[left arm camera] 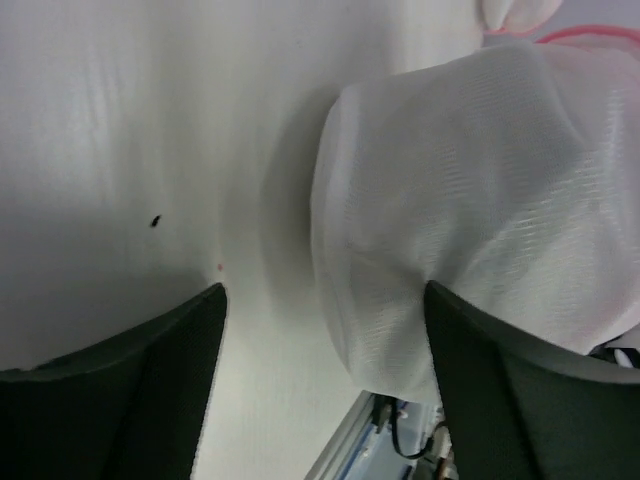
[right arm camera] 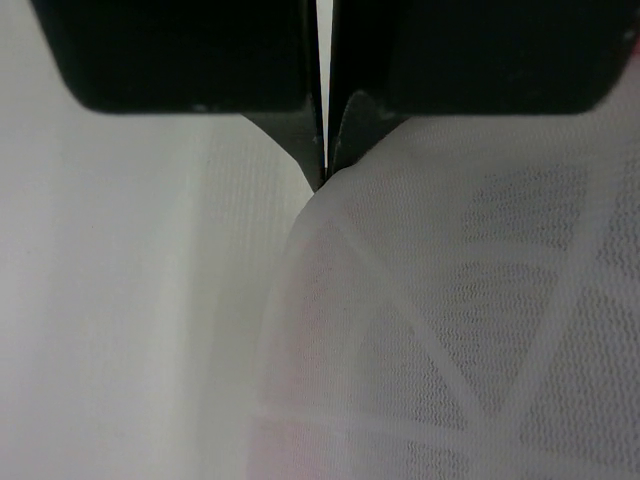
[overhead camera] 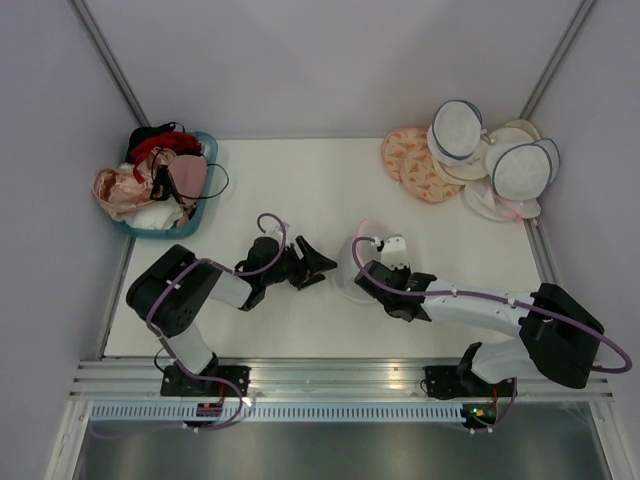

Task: Unzip the laundry bag and remove the bra

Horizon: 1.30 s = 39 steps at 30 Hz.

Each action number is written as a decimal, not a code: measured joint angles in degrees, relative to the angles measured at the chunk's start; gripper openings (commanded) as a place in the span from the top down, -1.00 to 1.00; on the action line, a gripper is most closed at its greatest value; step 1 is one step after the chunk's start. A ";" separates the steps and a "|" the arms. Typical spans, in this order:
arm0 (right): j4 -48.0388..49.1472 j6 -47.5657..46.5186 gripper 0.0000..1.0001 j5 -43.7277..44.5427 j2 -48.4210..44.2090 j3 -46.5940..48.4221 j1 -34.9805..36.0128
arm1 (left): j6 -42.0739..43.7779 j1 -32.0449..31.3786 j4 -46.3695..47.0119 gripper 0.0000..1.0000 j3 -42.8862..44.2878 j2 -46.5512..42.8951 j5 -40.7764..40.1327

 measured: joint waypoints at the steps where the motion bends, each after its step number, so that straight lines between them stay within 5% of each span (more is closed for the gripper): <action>1: 0.26 -0.17 0.99 -0.07 -0.37 -0.24 0.00 | -1.31 0.00 2.64 -0.30 0.00 1.33 0.79; 3: 0.50 -0.46 0.99 -0.20 -1.11 -0.50 0.00 | -3.06 -0.09 7.02 0.26 0.11 3.56 2.03; 7: 1.42 -0.90 0.99 -0.42 -2.43 -0.96 0.00 | -7.10 -0.35 16.09 0.80 0.63 8.55 4.55; 11: 2.27 -1.36 0.99 -1.01 -3.19 -1.29 0.00 | -10.34 -0.52 22.77 0.95 0.63 12.28 6.25; 22: 0.52 0.92 0.97 0.20 -4.17 -1.31 0.00 | -13.03 -0.17 28.61 0.95 -1.95 11.96 7.85; 24: -1.79 3.15 0.43 1.31 -4.76 -1.29 0.00 | -12.70 0.70 28.17 0.95 -4.55 9.07 7.85; 25: -2.99 4.11 -0.19 1.81 -5.20 -1.29 0.00 | -12.46 1.18 27.76 0.95 -5.53 7.48 7.85; 28: -7.17 7.63 -0.70 3.13 -7.41 -0.90 -0.07 | -10.05 3.39 23.56 0.95 -8.11 -0.39 7.82; 33: -13.35 10.19 -0.96 4.85 -13.44 2.27 -0.07 | -2.78 5.22 9.55 0.95 -8.39 -15.08 6.84; 39: -9.33 3.74 -0.96 1.66 -18.27 6.62 -0.11 | 6.27 5.22 -7.58 0.95 -6.36 -28.76 4.98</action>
